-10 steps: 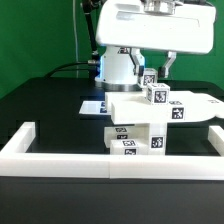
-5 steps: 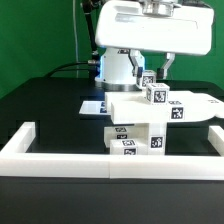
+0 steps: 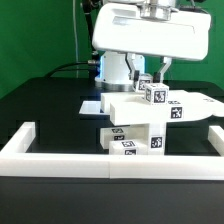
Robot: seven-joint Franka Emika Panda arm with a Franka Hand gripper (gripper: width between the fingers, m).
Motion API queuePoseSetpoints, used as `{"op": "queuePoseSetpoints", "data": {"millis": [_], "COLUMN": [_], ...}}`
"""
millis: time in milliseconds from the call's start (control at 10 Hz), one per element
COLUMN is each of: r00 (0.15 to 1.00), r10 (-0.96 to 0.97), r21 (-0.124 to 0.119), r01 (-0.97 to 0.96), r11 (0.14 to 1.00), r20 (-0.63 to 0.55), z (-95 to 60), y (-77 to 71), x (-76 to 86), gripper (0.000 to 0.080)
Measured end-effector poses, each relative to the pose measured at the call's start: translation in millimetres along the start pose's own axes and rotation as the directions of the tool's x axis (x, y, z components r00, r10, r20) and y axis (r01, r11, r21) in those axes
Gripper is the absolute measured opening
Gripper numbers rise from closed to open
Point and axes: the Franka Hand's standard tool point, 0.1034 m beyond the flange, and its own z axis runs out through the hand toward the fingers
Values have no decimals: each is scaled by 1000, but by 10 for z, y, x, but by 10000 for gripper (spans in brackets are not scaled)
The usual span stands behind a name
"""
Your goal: Assemble chair
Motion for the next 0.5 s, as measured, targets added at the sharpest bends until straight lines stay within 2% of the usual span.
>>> {"op": "queuePoseSetpoints", "data": {"millis": [300, 400, 500], "r00": [1000, 1000, 1000], "r10": [0, 0, 0], "r21": [0, 0, 0], "r01": [0, 0, 0], "r11": [1000, 1000, 1000], "r20": [0, 0, 0], "z": [0, 0, 0], "y": [0, 0, 0], "x": [0, 0, 0], "gripper": [326, 495, 615]}}
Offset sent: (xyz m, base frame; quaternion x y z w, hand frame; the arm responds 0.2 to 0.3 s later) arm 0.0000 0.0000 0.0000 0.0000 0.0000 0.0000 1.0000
